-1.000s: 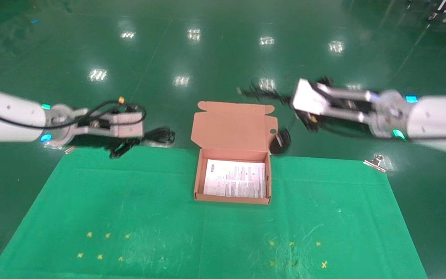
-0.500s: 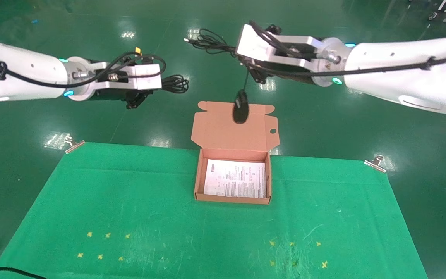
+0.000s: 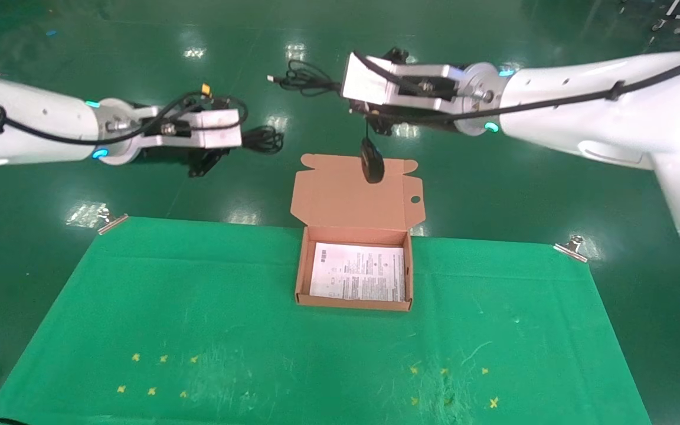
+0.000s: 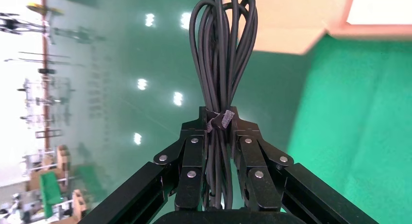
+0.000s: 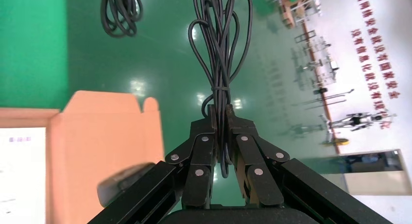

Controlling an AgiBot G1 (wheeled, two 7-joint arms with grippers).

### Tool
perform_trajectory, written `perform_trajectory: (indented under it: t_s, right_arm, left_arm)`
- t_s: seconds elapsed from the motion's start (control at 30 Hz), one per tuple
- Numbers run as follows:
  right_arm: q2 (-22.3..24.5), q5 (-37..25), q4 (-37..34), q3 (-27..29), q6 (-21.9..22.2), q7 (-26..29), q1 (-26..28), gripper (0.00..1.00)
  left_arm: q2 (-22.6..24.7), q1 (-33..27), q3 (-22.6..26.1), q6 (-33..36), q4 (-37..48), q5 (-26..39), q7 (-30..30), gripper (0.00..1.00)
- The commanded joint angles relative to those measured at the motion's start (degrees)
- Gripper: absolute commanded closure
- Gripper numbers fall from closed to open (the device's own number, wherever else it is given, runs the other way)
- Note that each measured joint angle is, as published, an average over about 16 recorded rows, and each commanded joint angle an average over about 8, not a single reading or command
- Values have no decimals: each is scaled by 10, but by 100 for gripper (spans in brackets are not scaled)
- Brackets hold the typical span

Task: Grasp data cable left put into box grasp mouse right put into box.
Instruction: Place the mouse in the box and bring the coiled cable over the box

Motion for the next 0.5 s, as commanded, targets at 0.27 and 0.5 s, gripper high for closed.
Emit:
perform_trajectory:
  t_s: [0.27,0.5]
  right_arm:
    - [-14,-2,-19,-9,0,-5,-23,100]
    - [-35,2,-47,-19,8,-14,-40,100]
  left_arm:
    - [-23,21,11,24,-22,17,-21,100]
    - [-42,34,20,41,-52,42,-59,100]
